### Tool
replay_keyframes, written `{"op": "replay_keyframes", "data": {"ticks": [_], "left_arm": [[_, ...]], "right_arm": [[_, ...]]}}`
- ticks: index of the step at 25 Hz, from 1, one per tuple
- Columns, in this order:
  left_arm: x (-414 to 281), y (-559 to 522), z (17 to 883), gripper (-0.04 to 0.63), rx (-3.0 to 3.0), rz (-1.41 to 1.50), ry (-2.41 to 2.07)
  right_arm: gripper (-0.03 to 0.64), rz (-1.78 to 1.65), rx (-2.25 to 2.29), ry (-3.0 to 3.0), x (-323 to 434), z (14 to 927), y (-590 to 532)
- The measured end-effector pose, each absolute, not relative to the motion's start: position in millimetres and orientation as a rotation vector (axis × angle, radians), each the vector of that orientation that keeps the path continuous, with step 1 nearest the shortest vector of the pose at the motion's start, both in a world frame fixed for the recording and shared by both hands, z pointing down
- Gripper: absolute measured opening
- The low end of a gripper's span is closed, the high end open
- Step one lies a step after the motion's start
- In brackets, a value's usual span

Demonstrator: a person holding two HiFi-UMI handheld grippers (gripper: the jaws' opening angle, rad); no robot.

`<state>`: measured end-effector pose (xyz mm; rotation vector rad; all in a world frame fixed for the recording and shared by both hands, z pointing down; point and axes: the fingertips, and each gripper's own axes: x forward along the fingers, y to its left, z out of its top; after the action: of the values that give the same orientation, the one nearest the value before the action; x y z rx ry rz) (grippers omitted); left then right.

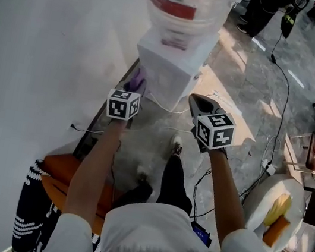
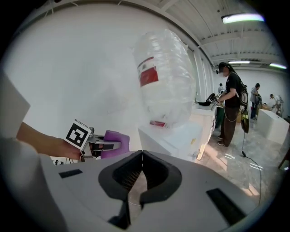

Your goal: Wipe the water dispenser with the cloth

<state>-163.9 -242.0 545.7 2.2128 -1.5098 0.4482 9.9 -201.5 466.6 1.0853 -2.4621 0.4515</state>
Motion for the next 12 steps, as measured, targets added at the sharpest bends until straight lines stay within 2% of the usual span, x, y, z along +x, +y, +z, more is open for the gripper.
{"op": "replay_keyframes", "data": {"ticks": [12], "left_arm": [[-242,-268,573,0.055,2.009,0.414,-1.635]], "right_arm": [[0.014,0.552,1.001,-2.457,-56,512,-258]]}}
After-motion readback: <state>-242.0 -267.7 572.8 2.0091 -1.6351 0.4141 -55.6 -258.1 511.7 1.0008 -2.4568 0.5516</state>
